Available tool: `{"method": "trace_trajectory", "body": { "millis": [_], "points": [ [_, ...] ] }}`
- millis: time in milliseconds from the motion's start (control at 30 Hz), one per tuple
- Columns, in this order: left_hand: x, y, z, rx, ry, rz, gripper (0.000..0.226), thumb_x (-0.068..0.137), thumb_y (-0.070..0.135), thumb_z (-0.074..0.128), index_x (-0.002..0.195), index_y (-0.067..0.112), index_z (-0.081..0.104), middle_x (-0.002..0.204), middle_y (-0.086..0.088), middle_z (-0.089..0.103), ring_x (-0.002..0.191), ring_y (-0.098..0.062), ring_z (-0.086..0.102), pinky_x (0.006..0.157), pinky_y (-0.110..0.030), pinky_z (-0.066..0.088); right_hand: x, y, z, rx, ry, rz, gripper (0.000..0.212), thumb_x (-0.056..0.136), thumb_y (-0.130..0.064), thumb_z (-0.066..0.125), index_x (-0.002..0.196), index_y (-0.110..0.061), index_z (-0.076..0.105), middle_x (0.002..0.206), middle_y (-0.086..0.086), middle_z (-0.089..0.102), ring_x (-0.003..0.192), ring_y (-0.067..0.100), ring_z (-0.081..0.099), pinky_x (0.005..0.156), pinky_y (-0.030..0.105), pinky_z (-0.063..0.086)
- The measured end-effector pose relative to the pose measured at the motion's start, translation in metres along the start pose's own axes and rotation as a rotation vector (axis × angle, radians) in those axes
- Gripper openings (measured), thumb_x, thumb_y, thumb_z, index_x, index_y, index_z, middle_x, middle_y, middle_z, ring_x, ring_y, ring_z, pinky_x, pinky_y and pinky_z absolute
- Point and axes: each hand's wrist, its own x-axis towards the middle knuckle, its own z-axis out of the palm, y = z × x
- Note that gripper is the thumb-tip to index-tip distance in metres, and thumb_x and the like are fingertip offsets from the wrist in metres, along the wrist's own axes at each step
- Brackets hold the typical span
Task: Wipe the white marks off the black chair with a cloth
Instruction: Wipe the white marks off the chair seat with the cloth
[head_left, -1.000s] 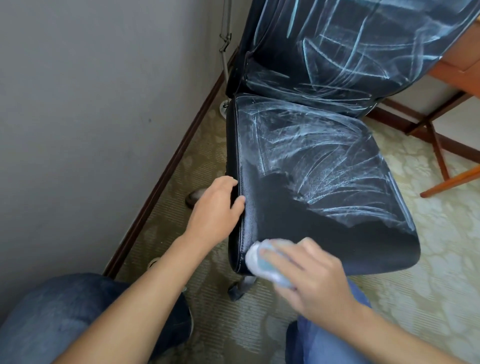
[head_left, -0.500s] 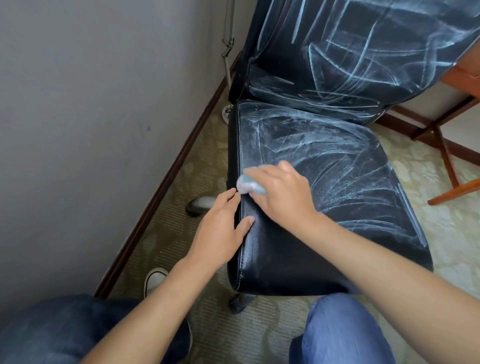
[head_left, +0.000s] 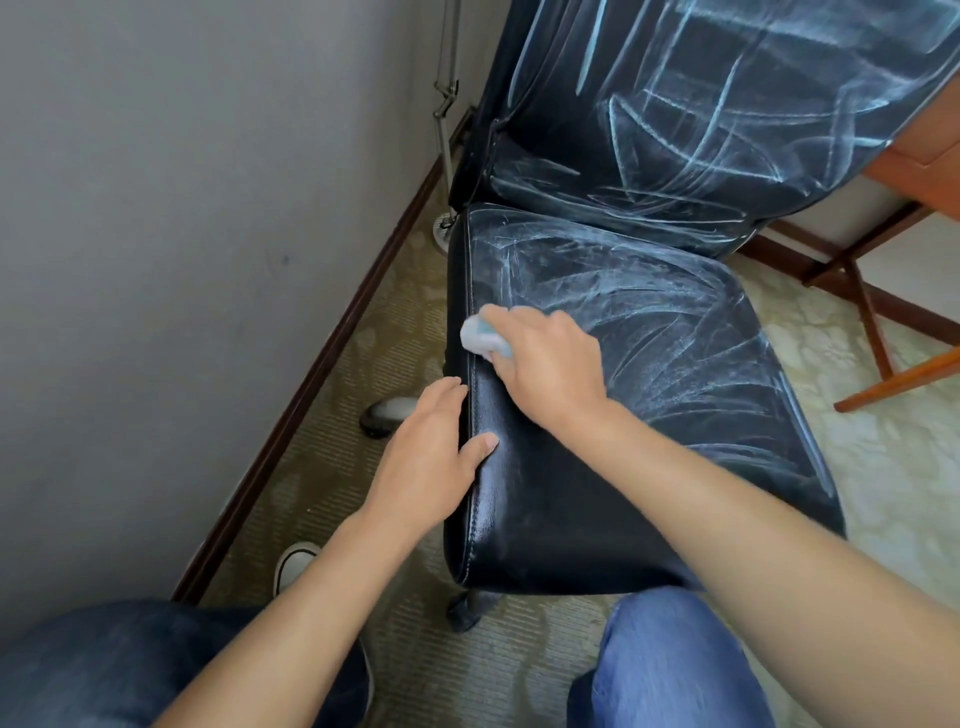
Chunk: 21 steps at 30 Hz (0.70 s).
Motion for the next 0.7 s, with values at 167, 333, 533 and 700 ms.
{"method": "trace_trajectory", "body": {
  "millis": [167, 333, 533, 700],
  "points": [
    [-0.002, 0.003, -0.002, -0.044, 0.004, 0.015, 0.067, 0.099, 0.032, 0.071, 0.156, 0.013, 0.042, 0.158, 0.005, 0.042, 0.141, -0.012, 0.043, 0.108, -0.018, 0.031, -0.121, 0.008, -0.010, -0.093, 0.016, 0.086, 0.041, 0.096, -0.036, 0.061, 0.135, -0.040, 0.051, 0.116, -0.015, 0.057, 0.082, 0.022, 0.050, 0.049, 0.030, 0.041],
    [-0.005, 0.004, 0.005, 0.005, -0.009, 0.083, 0.064, 0.104, 0.031, 0.062, 0.162, 0.023, 0.036, 0.173, 0.007, 0.019, 0.154, -0.012, 0.028, 0.119, -0.032, 0.033, -0.147, 0.001, -0.004, -0.130, 0.024, 0.160, 0.036, 0.100, -0.042, 0.059, 0.135, -0.041, 0.051, 0.120, -0.014, 0.054, 0.079, 0.022, 0.049, 0.044, 0.029, 0.034],
    [-0.006, 0.002, 0.013, 0.134, -0.011, 0.142, 0.053, 0.110, 0.030, 0.051, 0.160, 0.024, 0.039, 0.174, 0.007, 0.017, 0.159, -0.022, 0.021, 0.119, -0.048, 0.041, -0.055, 0.012, 0.008, -0.108, 0.043, 0.139, 0.022, 0.099, -0.028, 0.058, 0.121, -0.030, 0.059, 0.116, -0.008, 0.061, 0.091, 0.033, 0.053, 0.053, 0.035, 0.038],
    [-0.009, 0.008, 0.017, 0.275, -0.045, 0.138, 0.057, 0.111, 0.024, 0.042, 0.166, 0.025, 0.024, 0.176, 0.005, 0.003, 0.161, -0.028, 0.011, 0.114, -0.045, 0.047, 0.042, 0.019, 0.012, -0.046, -0.033, 0.089, 0.010, 0.095, -0.016, 0.050, 0.099, -0.025, 0.050, 0.102, -0.002, 0.054, 0.097, 0.038, 0.053, 0.063, 0.040, 0.040]
  ]
}}
